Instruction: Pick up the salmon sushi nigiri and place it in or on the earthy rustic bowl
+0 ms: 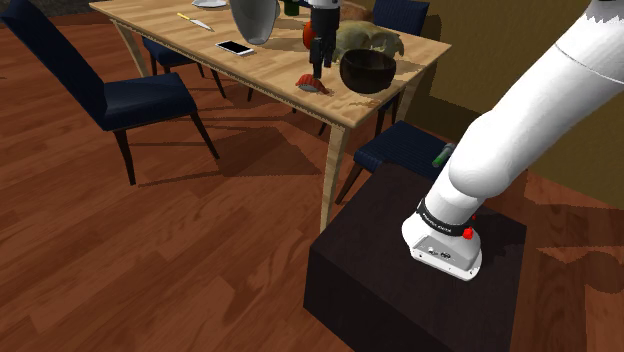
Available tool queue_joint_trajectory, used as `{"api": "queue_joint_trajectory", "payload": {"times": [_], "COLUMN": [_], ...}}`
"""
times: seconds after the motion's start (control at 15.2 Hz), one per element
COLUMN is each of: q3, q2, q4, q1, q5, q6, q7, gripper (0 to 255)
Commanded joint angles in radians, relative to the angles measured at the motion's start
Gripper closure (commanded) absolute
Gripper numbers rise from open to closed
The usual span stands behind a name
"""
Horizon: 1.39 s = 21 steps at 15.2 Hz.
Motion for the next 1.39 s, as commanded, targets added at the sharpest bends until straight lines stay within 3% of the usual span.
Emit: {"api": "queue_joint_trajectory", "payload": {"times": [0.0,0.13,0.66,1.19,1.25,1.32], "q3": [-0.016,-0.025,-0.025,-0.025,-0.025,-0.025], "q2": [0.080,0.158,0.177,0.177,0.177,0.177], "q4": [0.066,0.126,0.045,0.045,0.045,0.045], "q1": [-0.002,-0.004,-0.005,-0.005,-0.005,-0.005], "q5": [0.010,0.025,0.028,0.028,0.028,0.028], "q6": [0.013,0.028,0.129,0.129,0.129,0.129], "q7": [-0.055,-0.102,-0.104,-0.104,-0.104,-0.104], "gripper": [0,0,0,0,255,255]}}
